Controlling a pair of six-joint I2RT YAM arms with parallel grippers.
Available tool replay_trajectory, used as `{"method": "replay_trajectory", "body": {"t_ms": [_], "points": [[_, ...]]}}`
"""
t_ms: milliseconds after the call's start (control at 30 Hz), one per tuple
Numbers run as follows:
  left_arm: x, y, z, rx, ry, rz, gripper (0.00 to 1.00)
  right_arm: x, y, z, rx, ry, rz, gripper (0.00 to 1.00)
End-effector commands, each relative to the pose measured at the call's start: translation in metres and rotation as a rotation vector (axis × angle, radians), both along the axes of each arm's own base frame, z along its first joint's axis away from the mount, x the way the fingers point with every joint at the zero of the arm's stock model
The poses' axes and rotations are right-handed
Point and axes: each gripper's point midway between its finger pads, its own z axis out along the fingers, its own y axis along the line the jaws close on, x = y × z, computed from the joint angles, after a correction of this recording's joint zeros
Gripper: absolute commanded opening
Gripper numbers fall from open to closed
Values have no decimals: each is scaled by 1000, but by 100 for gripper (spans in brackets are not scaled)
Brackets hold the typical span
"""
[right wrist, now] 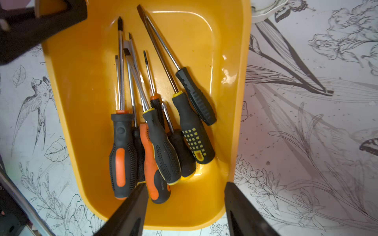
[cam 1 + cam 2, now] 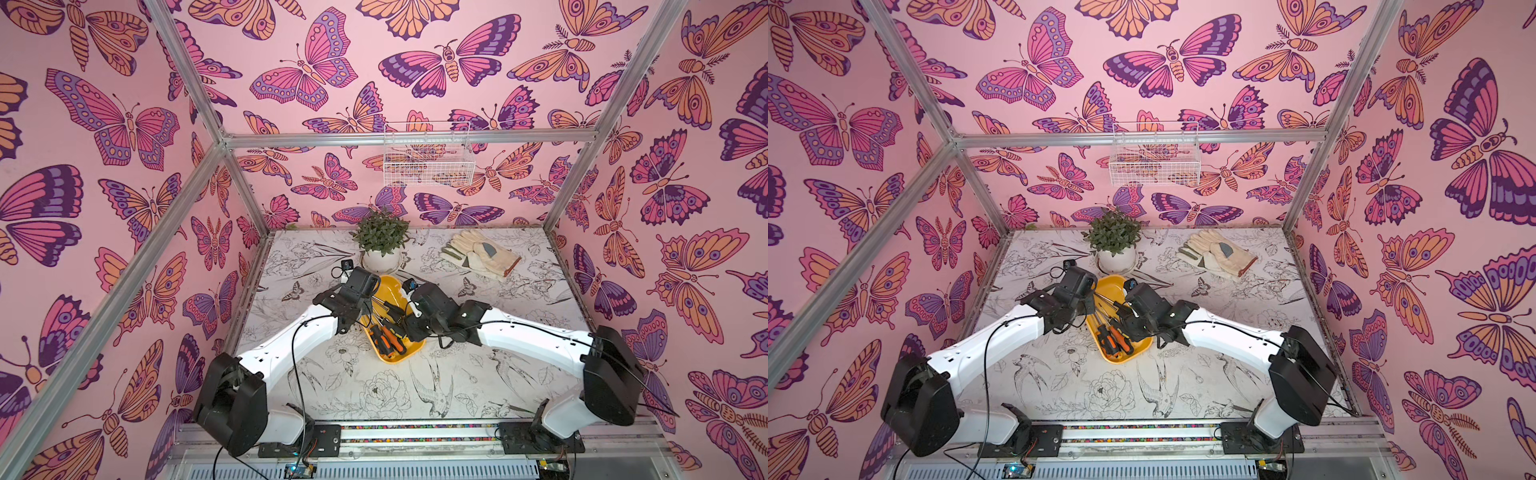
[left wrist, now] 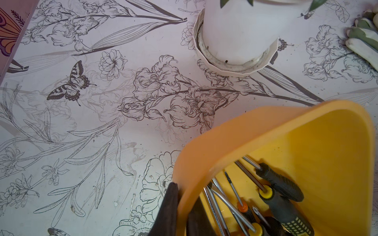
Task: Take out the screwdriver from the storage box
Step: Pick up the screwdriver from the storage box.
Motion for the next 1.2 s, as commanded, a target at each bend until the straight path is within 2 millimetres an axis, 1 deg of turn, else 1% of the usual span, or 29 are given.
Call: {"method": "replay_trajectory", "body": {"t_ms": [0, 100, 333, 533, 733, 933, 1167], "points": [[9, -8, 27, -50, -102, -5, 0, -2, 19, 5, 44, 18, 37, 61], [9, -9, 24, -51, -94, -11, 0, -4, 25, -1, 43, 36, 54, 60], [11, -14, 19, -56, -98, -34, 0, -11, 39, -8, 41, 66, 99, 51], [18, -27, 22, -63, -188, -121, 0, -17, 44, -24, 9, 101, 116, 49], [23, -35, 28, -72, -247, -160, 0, -15, 36, -38, -40, 117, 78, 46], [25, -46, 35, -80, -300, -214, 0, -12, 31, -43, -76, 109, 53, 46], [26, -58, 36, -101, -334, -272, 0, -8, 20, -57, -133, 114, 3, 44]]}}
